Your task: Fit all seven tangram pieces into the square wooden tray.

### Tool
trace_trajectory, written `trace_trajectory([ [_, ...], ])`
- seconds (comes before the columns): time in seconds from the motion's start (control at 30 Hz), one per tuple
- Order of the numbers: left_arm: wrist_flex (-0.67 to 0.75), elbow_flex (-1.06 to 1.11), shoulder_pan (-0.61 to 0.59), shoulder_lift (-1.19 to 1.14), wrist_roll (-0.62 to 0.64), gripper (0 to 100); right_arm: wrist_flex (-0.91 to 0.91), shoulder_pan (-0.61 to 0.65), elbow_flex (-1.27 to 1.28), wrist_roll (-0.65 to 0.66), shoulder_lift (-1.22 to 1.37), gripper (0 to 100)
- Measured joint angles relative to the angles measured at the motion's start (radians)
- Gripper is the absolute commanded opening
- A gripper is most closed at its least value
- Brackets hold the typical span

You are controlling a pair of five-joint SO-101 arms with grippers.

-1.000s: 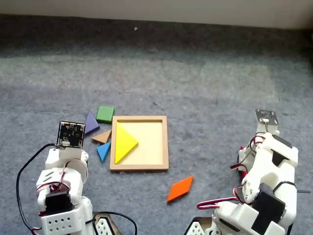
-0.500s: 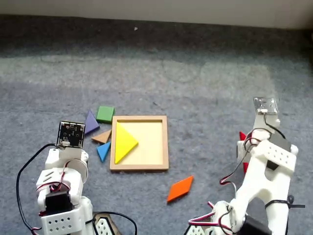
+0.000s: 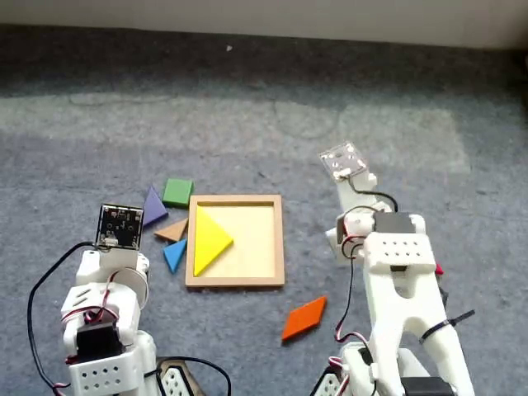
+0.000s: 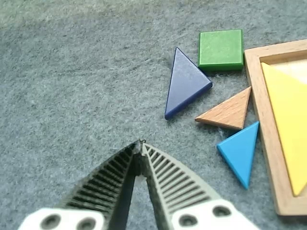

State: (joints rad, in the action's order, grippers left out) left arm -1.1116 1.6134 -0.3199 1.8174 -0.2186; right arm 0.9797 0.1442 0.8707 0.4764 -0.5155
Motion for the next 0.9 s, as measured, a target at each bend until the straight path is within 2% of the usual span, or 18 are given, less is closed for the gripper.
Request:
trace_trajectory([
  [0.13, 0.0, 0.0, 0.0, 0.0, 0.0, 1, 0.0, -0.014, 0.0, -0.032, 0.0, 15.7],
  [0.3, 0.0, 0.0, 0.0, 0.0, 0.0, 1, 0.0, -0.163, 0.0, -0.038, 0.0, 17.6],
  [0.53, 0.0, 0.0, 0.0, 0.0, 0.0, 1, 0.0, -0.333, 0.0, -0.041, 0.0, 41.5],
  [0.9, 0.0, 0.0, 0.0, 0.0, 0.0, 1, 0.0, -0.361, 0.0, -0.043, 0.0, 41.8],
])
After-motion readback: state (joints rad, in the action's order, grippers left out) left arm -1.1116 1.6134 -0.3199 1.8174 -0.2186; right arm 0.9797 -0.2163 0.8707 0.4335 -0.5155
